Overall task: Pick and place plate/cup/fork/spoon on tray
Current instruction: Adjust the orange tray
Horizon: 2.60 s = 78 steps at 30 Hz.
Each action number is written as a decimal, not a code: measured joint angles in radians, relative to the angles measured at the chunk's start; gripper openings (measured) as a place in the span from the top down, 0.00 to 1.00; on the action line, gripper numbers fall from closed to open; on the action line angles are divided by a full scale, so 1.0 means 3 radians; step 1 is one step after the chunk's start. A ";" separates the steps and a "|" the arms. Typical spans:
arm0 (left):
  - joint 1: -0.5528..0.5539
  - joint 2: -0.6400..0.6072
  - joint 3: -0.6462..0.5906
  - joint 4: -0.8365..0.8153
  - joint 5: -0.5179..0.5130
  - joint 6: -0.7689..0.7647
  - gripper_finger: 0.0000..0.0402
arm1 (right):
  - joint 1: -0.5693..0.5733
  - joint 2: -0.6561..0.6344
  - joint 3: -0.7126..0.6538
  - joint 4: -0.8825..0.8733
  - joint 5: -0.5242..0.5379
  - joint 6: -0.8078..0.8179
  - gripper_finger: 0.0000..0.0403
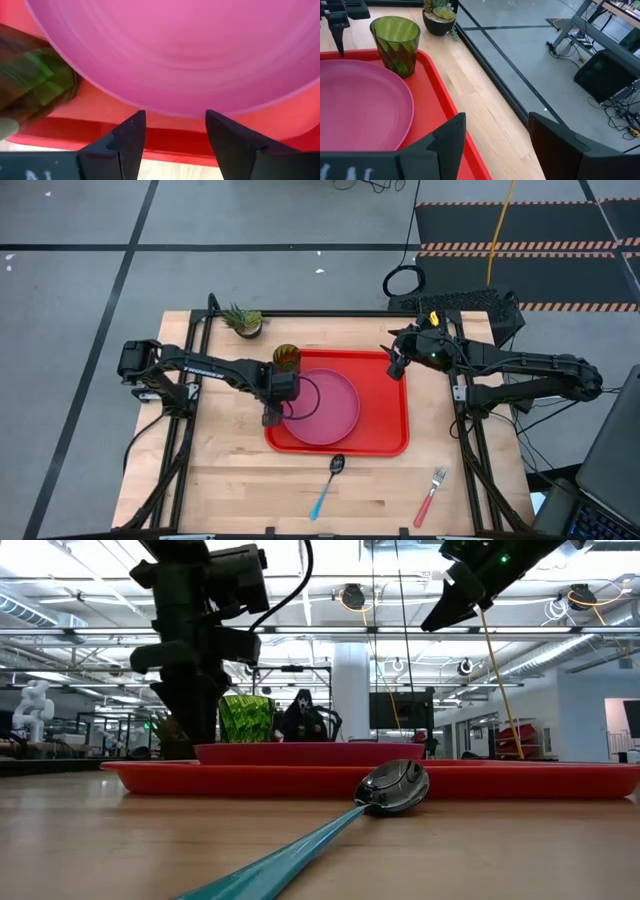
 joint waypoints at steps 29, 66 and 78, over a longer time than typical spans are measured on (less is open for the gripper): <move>-0.0282 0.0051 -0.0045 -0.0054 0.0028 -0.0155 0.48 | 0.0000 0.0000 0.0000 -0.0111 -0.0001 0.0038 0.48; -0.0341 0.0047 -0.0050 -0.0353 -0.0001 -0.0393 0.48 | 0.0233 -0.0083 -0.0003 -0.0096 -0.0109 -0.0025 0.48; -0.0359 0.0028 -0.0050 -0.0201 0.0017 -0.0602 0.48 | 0.0640 -0.0132 -0.0001 -0.0349 0.0008 0.0212 0.48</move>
